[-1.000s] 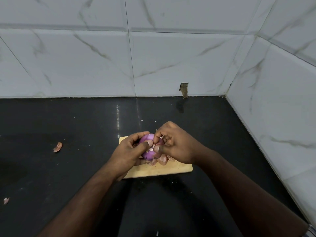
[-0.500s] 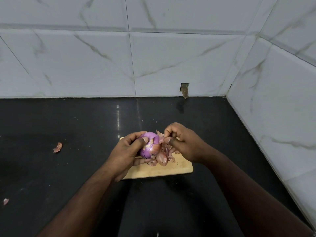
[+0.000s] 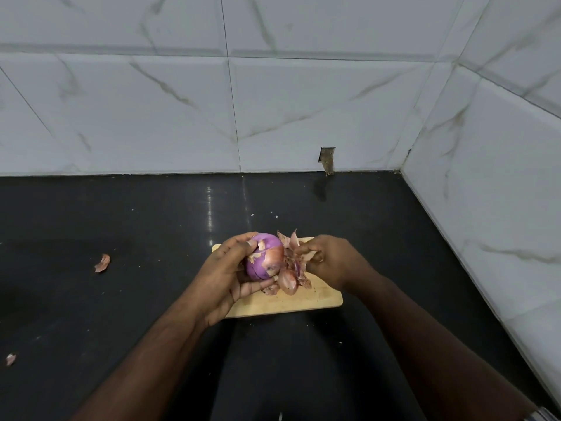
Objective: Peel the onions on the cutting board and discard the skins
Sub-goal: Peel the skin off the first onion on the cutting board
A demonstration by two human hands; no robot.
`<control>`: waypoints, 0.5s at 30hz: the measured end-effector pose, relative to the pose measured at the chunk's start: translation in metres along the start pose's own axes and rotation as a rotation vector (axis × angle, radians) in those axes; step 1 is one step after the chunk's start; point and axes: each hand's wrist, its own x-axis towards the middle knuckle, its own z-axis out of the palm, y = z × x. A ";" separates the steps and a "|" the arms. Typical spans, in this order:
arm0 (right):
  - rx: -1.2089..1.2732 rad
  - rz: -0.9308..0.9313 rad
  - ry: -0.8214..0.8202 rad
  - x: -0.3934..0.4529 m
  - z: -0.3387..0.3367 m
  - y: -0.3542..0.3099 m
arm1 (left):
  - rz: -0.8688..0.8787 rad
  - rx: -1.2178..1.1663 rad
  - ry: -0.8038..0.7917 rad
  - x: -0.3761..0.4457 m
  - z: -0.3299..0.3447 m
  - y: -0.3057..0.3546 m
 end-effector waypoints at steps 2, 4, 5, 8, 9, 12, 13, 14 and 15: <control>0.070 -0.098 0.106 -0.004 -0.003 -0.008 | 0.007 0.005 -0.003 -0.001 0.000 0.000; 0.225 -0.183 0.162 -0.009 -0.006 -0.022 | 0.014 0.015 -0.014 -0.002 0.000 -0.001; 0.267 -0.220 0.148 -0.011 -0.007 -0.029 | 0.016 0.025 -0.019 -0.002 0.000 -0.001; 0.237 -0.259 0.098 -0.014 -0.004 -0.042 | 0.019 0.041 -0.019 -0.002 0.003 0.000; 0.217 -0.261 0.112 -0.014 -0.001 -0.043 | 0.021 0.044 -0.018 -0.002 0.003 0.000; 0.225 -0.263 0.127 -0.015 0.002 -0.041 | 0.027 0.063 -0.017 -0.003 0.004 0.001; 0.238 -0.259 0.117 -0.015 0.002 -0.041 | 0.029 0.069 -0.018 -0.003 0.005 0.001; 0.243 -0.251 0.102 -0.015 0.001 -0.040 | 0.030 0.072 -0.017 -0.003 0.005 0.001; 0.240 -0.245 0.086 -0.014 0.001 -0.040 | 0.032 0.077 -0.014 -0.003 0.005 0.001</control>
